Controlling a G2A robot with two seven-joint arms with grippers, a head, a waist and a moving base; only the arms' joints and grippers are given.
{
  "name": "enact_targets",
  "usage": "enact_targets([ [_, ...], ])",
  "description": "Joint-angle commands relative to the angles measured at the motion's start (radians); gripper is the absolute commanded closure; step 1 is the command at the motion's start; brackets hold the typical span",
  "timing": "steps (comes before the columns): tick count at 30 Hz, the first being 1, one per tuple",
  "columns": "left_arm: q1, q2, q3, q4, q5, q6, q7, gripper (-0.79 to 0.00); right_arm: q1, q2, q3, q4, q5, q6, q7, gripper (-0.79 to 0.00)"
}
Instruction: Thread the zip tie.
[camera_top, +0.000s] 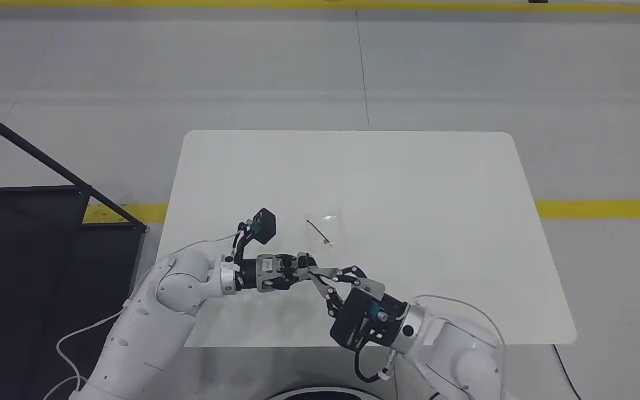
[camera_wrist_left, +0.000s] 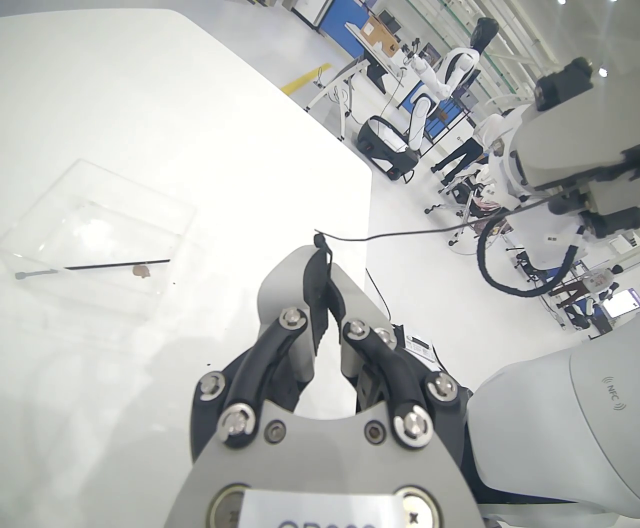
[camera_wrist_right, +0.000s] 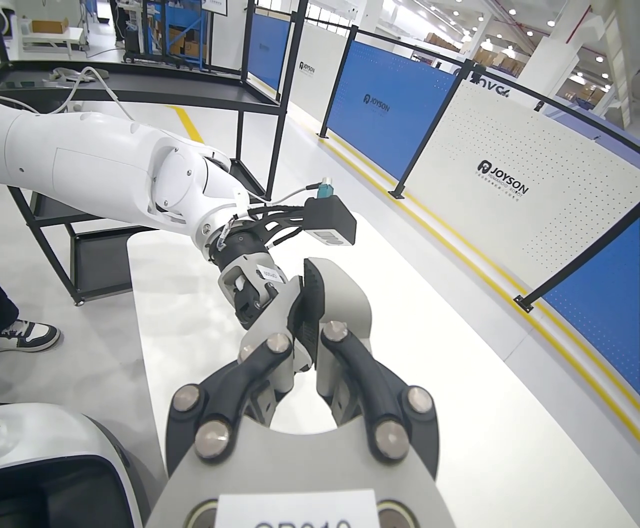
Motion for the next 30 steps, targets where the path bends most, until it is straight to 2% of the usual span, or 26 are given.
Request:
enact_targets([
  [1,0.0,0.0,0.0,0.0,0.0,0.0,0.0,0.0,0.0,0.002,0.0,0.0,-0.002,-0.001,-0.002,0.0],
  [30,0.0,0.0,0.0,0.0,0.0,0.0,0.0,0.0,-0.001,0.023,-0.01,-0.006,-0.013,0.008,-0.02,0.0],
])
